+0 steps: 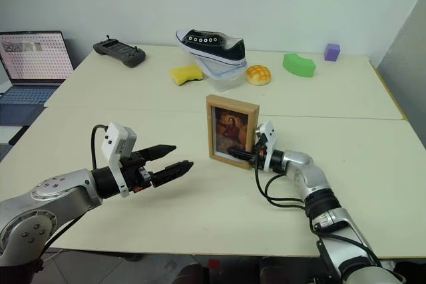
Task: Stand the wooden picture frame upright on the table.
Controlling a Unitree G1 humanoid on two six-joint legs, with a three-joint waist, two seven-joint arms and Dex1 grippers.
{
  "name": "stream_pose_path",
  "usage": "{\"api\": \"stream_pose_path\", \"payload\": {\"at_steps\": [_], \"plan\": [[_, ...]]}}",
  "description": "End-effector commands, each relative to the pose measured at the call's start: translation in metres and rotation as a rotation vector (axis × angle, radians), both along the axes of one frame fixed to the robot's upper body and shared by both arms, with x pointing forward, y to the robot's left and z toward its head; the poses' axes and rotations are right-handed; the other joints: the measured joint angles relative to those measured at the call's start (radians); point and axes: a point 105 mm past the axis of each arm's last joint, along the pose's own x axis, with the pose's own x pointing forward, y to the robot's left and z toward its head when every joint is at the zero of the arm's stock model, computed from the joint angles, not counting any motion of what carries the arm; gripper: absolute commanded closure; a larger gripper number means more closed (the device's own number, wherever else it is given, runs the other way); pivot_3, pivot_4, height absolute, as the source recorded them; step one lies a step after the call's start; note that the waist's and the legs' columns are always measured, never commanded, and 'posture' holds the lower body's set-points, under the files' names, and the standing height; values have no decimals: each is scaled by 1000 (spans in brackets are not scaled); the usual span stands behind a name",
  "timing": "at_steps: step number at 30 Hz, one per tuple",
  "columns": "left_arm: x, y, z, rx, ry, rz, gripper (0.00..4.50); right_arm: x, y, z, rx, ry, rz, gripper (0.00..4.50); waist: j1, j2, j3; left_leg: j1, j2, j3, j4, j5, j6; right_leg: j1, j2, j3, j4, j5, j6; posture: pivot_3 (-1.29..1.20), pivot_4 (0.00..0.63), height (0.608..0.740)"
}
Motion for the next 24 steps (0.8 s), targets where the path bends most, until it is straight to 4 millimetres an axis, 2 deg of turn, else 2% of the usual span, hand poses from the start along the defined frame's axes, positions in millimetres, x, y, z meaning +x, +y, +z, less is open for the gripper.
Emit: {"api": "stream_pose_path", "payload": {"at_steps": [1,2,8,11,14,17,22,24], "plan": [[7,0,10,-1,-54,-17,0,-5,-5,-2,2,-8,1,2950,1,0,0,0,0,0,0,0,0,0,0,0,0,0,0,0,150,740],[10,0,10,-3,-55,-17,0,-4,-8,-2,0,-6,-10,2894,3,0,0,0,0,0,0,0,0,0,0,0,0,0,0,0,150,740],[22,3,6,6,-54,-40,0,-10,-28,-2,-29,-12,-44,1521,4,0,0,0,0,0,0,0,0,0,0,0,0,0,0,0,150,740],[29,5,9,11,-60,-52,0,-21,-48,-1,-93,-33,-59,744,7,0,0,0,0,0,0,0,0,0,0,0,0,0,0,0,150,740],[37,11,10,38,-69,-51,0,-35,-80,1,-208,-70,-99,70,16,0,0,0,-1,0,0,0,0,0,0,0,-1,0,0,0,150,740],[46,21,10,78,-73,-46,0,-49,-107,22,-284,-120,-153,24,16,0,0,0,-1,0,0,0,0,0,0,0,-1,0,0,0,150,740],[60,30,7,119,-92,-45,0,-67,-116,70,-244,-142,-177,24,6,0,0,0,0,0,0,0,0,0,2,1,0,0,0,0,150,740],[64,29,5,127,-100,-52,0,-74,-114,76,-248,-143,-171,24,5,0,0,0,1,0,-1,0,0,0,3,1,0,0,0,0,150,740]]}}
